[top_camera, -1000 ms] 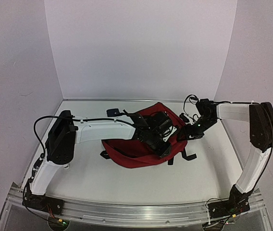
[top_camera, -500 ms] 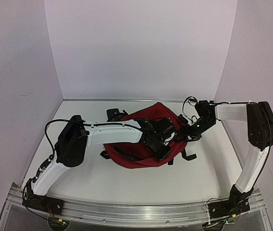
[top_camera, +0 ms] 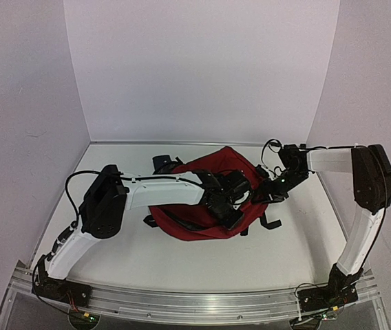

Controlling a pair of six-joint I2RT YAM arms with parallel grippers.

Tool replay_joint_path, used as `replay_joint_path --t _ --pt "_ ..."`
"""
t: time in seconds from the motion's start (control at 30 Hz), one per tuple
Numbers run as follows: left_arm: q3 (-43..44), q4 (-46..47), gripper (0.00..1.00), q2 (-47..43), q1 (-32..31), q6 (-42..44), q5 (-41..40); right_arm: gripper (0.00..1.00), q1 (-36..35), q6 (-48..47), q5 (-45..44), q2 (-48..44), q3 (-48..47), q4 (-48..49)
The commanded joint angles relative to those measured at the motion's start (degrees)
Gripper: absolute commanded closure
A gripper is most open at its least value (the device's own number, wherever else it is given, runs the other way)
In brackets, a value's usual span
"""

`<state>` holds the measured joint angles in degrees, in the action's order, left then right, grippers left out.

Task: Pack the student bag
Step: Zip the student bag at the center of the board.

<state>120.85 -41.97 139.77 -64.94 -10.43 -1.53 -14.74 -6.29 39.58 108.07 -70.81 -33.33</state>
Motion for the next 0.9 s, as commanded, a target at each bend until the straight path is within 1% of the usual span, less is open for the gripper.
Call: replay_joint_path --t 0.0,0.13,0.3,0.43,0.47,0.63,0.8,0.87 --pt "-4.97 3.25 1.00 -9.55 -0.26 -0.94 1.32 0.53 -0.39 0.49 -1.13 1.43 -1.53 0.58" --pt "-8.81 5.11 1.00 -14.31 -0.24 -1.81 1.34 0.64 -0.46 0.91 -2.32 2.01 -1.62 0.95" --pt "-15.93 9.26 1.00 -20.37 -0.24 -3.09 0.63 0.80 -0.39 1.19 -3.14 2.14 -1.86 1.07" --pt "-20.03 9.98 1.00 -23.91 -0.05 -3.54 -0.88 0.99 -0.29 1.35 -4.21 1.91 -2.55 0.99" --pt "-20.75 9.79 1.00 -24.34 -0.08 -3.56 -0.96 1.00 -0.22 1.42 -4.71 1.79 -2.75 0.98" --pt "-26.21 9.60 1.00 -27.01 -0.08 -4.87 0.12 1.00 1.00 0.78 -7.32 1.74 -4.10 0.97" --pt "-33.03 11.29 1.00 -31.29 -0.13 -7.66 0.84 1.00 4.48 -0.58 -9.35 3.10 -6.67 0.90" --pt "-33.96 11.44 1.00 -32.69 -0.17 -8.02 0.91 1.00 5.49 -1.12 -10.50 3.77 -8.38 0.90"
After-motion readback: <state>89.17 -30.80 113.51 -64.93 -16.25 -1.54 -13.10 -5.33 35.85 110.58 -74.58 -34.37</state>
